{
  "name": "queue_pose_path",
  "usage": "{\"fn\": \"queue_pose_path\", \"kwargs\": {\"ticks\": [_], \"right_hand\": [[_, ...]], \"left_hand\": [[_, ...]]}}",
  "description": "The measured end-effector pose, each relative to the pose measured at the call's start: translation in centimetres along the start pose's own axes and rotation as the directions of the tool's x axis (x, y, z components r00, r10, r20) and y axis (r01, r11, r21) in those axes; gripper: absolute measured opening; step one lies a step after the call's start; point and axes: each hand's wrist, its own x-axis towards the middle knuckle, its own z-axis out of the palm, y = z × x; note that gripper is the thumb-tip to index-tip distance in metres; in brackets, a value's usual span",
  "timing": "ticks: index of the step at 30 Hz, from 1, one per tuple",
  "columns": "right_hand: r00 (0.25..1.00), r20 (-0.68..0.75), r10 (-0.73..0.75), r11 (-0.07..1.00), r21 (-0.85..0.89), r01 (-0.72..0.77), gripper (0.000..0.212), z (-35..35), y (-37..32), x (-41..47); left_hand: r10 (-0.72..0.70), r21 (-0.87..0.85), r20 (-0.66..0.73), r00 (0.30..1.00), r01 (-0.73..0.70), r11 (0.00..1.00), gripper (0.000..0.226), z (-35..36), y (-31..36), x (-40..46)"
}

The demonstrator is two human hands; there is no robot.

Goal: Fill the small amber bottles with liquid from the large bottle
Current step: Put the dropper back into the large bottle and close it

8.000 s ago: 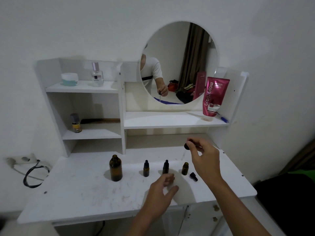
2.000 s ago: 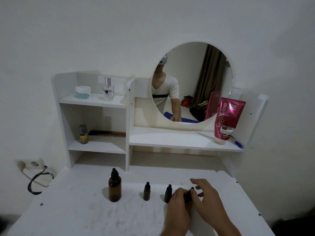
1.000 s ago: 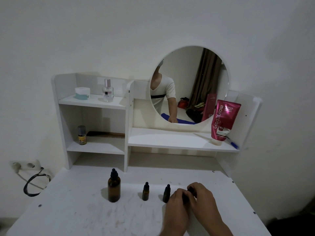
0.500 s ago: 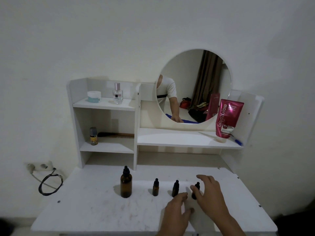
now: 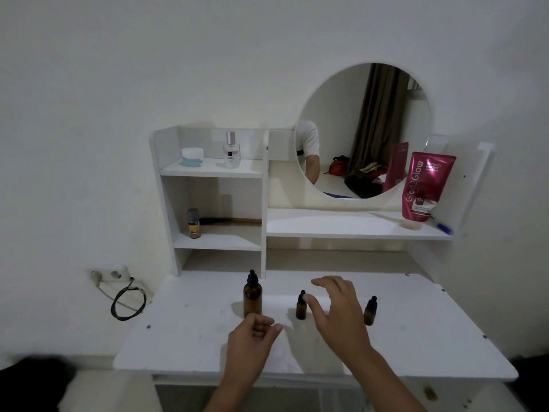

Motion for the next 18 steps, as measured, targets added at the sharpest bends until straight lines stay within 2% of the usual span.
{"fn": "queue_pose_path", "kwargs": {"ticks": [6,8,10,12,14,18], "right_hand": [[0.973,0.226,-0.054,0.977,0.212,0.005,0.036,3.9,-4.6,2.0],[0.958,0.282,-0.043,0.966,0.256,-0.032,0.041,5.0,-5.5,2.7],[0.947,0.322,-0.015,0.947,0.308,-0.089,0.045,6.0,-6.2,3.3],[0.939,0.343,0.013,0.931,0.339,-0.136,0.046,6.7,-6.5,3.7],[0.938,0.346,0.028,0.923,0.352,-0.158,0.040,7.2,-6.7,3.8],[0.962,0.261,0.084,0.924,0.340,-0.173,0.022,7.6,-6.9,4.5]], "left_hand": [[-0.009,0.033,-0.214,0.977,0.017,0.999,0.048,-2.6,-1.2,1.6],[0.002,0.014,-0.212,0.977,0.001,1.000,0.065,-2.8,-1.6,2.9],[0.002,-0.003,-0.143,0.990,-0.003,1.000,0.074,-2.8,-2.0,4.0],[0.010,0.000,-0.079,0.997,-0.010,1.000,0.069,-2.7,-2.4,4.7],[0.033,0.018,-0.050,0.998,-0.033,0.999,0.054,-2.6,-2.7,5.3],[0.047,0.037,-0.021,0.999,-0.046,0.998,0.040,-2.7,-2.6,5.7]]}}
